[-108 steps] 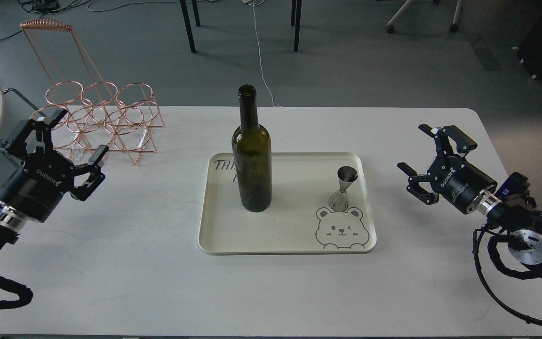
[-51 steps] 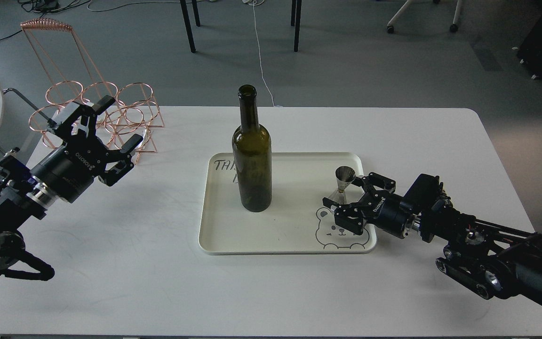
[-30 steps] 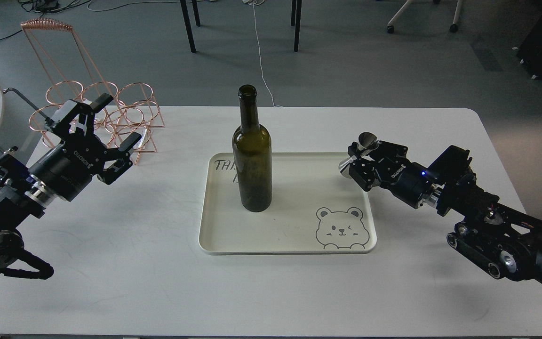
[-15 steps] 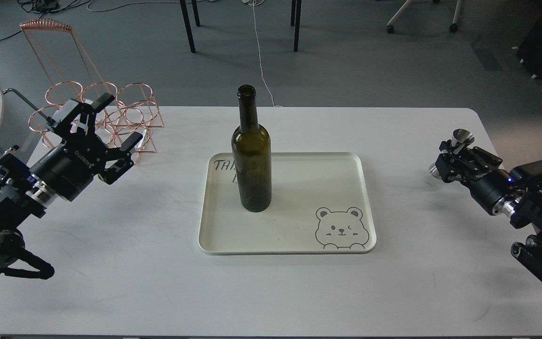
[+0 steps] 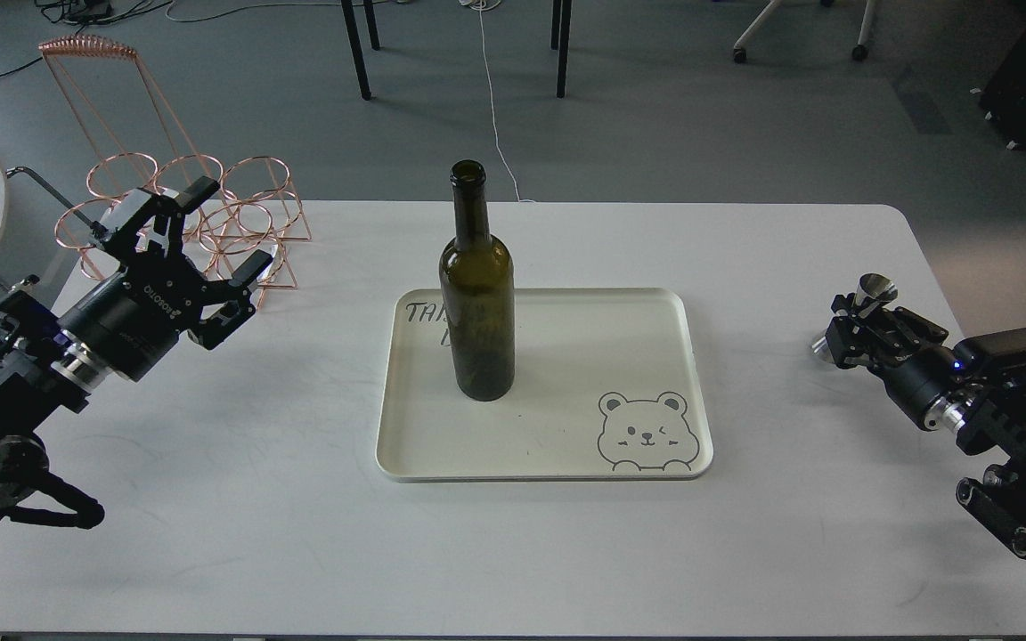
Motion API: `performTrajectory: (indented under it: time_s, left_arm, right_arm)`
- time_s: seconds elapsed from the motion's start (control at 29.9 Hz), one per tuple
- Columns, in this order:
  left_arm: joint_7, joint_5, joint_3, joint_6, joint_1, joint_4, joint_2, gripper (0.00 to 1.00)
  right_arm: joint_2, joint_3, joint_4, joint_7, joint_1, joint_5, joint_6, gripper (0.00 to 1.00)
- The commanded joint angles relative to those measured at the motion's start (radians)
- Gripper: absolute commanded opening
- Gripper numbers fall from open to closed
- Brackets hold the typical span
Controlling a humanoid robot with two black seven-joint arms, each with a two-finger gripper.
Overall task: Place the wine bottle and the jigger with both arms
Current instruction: 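Carry the jigger off the tray and set it on the table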
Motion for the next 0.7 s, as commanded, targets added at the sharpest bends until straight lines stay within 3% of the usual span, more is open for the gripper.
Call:
performTrajectory:
  time_s: [0.0, 0.3, 0.43, 0.57, 0.67]
  left_arm:
    - [0.0, -0.001, 0.0, 0.0, 0.001, 0.0, 0.001, 0.99]
    - [0.0, -0.001, 0.0, 0.0, 0.0, 0.0, 0.001, 0.99]
    - [0.0, 0.001, 0.001, 0.0, 0.001, 0.0, 0.001, 0.99]
    - [0.0, 0.001, 0.002, 0.0, 0.001, 0.0, 0.001, 0.99]
    - [0.0, 0.001, 0.002, 0.0, 0.001, 0.0, 0.001, 0.99]
  right_arm:
    - [0.001, -0.007, 0.0, 0.0, 0.002, 0.0, 0.0, 0.24]
    - [-0.005, -0.008, 0.001, 0.0, 0.002, 0.0, 0.0, 0.35]
    - [-0.013, -0.01, 0.003, 0.0, 0.002, 0.001, 0.0, 0.51]
    - [-0.014, -0.01, 0.008, 0.0, 0.002, 0.001, 0.0, 0.86]
    - [-0.014, -0.013, 0.018, 0.0, -0.007, 0.001, 0.0, 0.91]
